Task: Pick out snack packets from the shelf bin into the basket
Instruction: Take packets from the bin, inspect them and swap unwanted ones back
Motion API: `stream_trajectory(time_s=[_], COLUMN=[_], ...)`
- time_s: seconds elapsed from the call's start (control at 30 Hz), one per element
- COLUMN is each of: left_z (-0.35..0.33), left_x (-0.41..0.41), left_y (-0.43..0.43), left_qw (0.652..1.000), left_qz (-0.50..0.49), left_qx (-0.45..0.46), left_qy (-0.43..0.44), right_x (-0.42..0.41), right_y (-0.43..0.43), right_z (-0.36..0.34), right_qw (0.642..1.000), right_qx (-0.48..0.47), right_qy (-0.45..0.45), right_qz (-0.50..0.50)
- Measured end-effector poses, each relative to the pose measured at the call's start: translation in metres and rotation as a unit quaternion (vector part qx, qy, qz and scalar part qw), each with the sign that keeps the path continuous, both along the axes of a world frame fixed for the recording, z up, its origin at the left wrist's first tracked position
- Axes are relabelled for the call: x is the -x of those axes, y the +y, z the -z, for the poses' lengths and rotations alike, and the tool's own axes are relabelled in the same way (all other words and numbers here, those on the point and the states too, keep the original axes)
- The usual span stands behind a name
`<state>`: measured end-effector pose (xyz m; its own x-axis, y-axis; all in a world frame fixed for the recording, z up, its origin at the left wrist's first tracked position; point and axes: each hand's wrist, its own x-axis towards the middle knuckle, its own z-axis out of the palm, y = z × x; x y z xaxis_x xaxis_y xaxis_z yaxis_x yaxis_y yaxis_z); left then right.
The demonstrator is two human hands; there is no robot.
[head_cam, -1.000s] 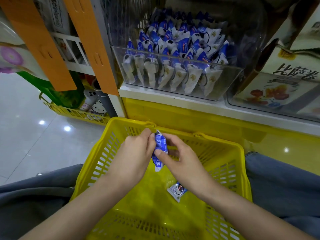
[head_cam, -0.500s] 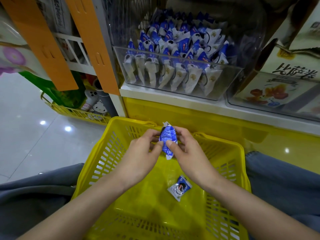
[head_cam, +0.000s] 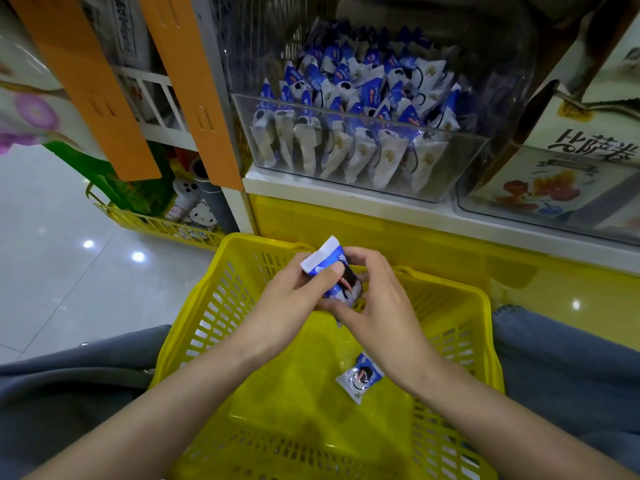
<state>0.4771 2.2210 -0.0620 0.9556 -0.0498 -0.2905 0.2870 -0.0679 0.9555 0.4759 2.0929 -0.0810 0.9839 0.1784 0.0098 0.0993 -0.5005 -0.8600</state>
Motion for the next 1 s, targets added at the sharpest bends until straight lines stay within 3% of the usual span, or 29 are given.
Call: stream_trajectory(time_s=[0.1, 0.27, 0.37, 0.43, 0.53, 0.6, 0.77, 0.9, 1.0], left_z=[0.003, 0.008, 0.007, 0.004, 0.001, -0.001, -0.003, -0.006, -0.008], left_x=[-0.002, -0.006, -0.006, -0.006, -0.006, -0.007, -0.009, -0.007, -0.005], left_y=[0.002, 0.009, 0.009, 0.008, 0.007, 0.008, 0.009, 0.011, 0.006], left_qw=[0.999, 0.999, 0.999, 0.999, 0.999, 0.997, 0.987, 0.983, 0.983], left_qz=[-0.02, 0.007, 0.038, 0.033, 0.009, -0.031, -0.132, -0.051, -0.035], left_qx=[-0.025, -0.05, -0.027, -0.002, 0.021, 0.016, 0.075, 0.176, 0.181], left_qy=[-0.025, -0.015, -0.008, -0.009, -0.029, -0.067, -0.05, 0.013, 0.022], right_x=[0.003, -0.009, -0.015, -0.013, -0.009, -0.01, -0.011, -0.015, -0.018], right_y=[0.002, 0.001, -0.004, -0.005, -0.007, -0.007, 0.0, -0.004, -0.005], right_z=[0.0, -0.007, -0.011, -0.014, -0.017, -0.021, -0.025, -0.031, -0.035], right_qw=[0.999, 0.988, 0.98, 0.989, 0.999, 0.997, 0.996, 0.981, 0.956], right_qx=[0.04, -0.112, -0.153, -0.121, 0.018, 0.028, -0.07, -0.174, -0.258], right_qy=[-0.015, 0.107, 0.123, 0.081, -0.039, -0.065, 0.054, 0.081, 0.12], right_qz=[-0.011, 0.028, 0.042, 0.028, 0.009, 0.004, -0.03, 0.025, 0.069])
